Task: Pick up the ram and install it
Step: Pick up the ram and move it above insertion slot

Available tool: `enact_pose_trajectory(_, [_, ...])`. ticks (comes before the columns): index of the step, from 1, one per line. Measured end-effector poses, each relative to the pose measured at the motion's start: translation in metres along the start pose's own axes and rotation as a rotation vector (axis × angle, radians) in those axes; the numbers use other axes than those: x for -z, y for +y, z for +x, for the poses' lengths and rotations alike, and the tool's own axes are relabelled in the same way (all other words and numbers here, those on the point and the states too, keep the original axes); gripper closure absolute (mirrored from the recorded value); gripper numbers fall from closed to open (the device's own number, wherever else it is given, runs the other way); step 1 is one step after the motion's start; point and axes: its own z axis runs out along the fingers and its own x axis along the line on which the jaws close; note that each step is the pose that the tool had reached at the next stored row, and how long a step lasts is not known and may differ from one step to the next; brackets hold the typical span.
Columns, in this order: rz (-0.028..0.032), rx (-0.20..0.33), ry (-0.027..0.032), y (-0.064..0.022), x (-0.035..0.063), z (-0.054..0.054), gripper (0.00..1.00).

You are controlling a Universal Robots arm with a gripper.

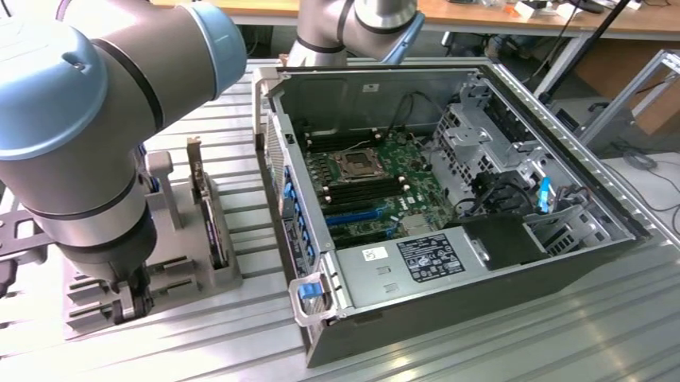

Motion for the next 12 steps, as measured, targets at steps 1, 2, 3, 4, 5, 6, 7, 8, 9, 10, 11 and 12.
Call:
enact_pose_trajectory(1, [-0.0001, 0.002, 0.0001, 0.0008, -0.0014, -0.0001, 0.64])
enact_pose_trajectory(2, [0.0, 0.002, 0.0001, 0.001, -0.002, 0.0, 0.64])
enact_pose_trajectory(3, [-0.0001, 0.003, 0.0001, 0.0013, -0.0025, 0.0, 0.64])
enact_pose_trajectory(4, [-0.0001, 0.004, 0.0002, 0.0016, -0.0039, -0.0001, 0.64])
enact_pose_trajectory(5, [-0.0002, 0.004, 0.0002, 0.0016, -0.0048, 0.0, 0.64])
enact_pose_trajectory(6, [-0.0003, 0.005, 0.0003, 0.0018, -0.0059, 0.0, 0.64])
enact_pose_trajectory(7, [-0.0003, 0.006, 0.0003, 0.0018, -0.0066, 0.0, 0.64])
enact_pose_trajectory(8, [-0.0002, 0.006, 0.0003, 0.0018, -0.0068, 0.0, 0.64])
enact_pose_trajectory(9, [-0.0002, 0.006, 0.0003, 0.0018, -0.0069, 0.0, 0.64])
enact_pose_trajectory(10, [-0.0002, 0.006, 0.0003, 0.0018, -0.0069, 0.0, 0.64])
enact_pose_trajectory(11, [-0.0001, 0.006, 0.0002, 0.0018, -0.0069, 0.0, 0.66])
enact_pose_trajectory(12, [-0.0001, 0.006, 0.0002, 0.0018, -0.0069, 0.0, 0.72])
